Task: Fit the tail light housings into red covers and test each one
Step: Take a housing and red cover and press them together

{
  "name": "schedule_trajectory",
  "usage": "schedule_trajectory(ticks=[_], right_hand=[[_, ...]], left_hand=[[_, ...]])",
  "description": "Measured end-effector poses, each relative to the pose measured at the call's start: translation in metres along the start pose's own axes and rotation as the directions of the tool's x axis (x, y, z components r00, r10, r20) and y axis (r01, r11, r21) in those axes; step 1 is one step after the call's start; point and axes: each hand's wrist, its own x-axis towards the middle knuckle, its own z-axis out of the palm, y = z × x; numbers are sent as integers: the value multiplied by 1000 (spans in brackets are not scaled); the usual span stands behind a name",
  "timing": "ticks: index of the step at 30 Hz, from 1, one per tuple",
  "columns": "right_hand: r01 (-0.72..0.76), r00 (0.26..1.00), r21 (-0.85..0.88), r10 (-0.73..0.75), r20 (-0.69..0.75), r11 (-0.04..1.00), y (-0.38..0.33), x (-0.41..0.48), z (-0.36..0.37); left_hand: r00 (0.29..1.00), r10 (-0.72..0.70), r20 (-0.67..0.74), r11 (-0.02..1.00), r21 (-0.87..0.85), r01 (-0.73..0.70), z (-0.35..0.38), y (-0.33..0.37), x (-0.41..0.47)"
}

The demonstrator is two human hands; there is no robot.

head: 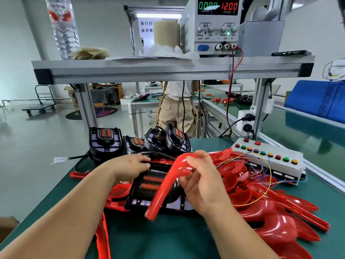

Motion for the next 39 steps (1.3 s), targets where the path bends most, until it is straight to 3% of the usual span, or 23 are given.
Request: schedule_trajectory(ticks=[5,9,15,18,23,29,34,39], right_hand=[[83,995,225,-70,-69,971,-22,7,-3],[122,986,279,-84,-142,953,-26,9,-7],[218,969,285,-171,-178,933,-29,11,-7],[264,955,264,-214,-205,928,-33,12,-9],[286,949,277,-232,-211,917,-34,11,-11],[346,931,82,-331,-153,935,-40,11,-13],[305,945,-46,-308,-106,951,-32,11,-13],[283,947,-179,-304,-104,942,-22,10,-9]], left_hand=[[994,39,105,962,-274,-9,-19,7,-11],[999,51,-16,882,-468,-53,-27,19,-11],[999,-24,-41,692,-722,-13,-36,21,-10],[999,-22,-43,623,-782,-19,-37,20,-4],[1000,7,-29,700,-714,-25,-48,31,1],[999,-18,-47,567,-823,-28,-38,36,-4],[998,0,-67,425,-903,-61,-10,32,-15],[989,-13,-146,369,-920,-131,14,25,-31]])
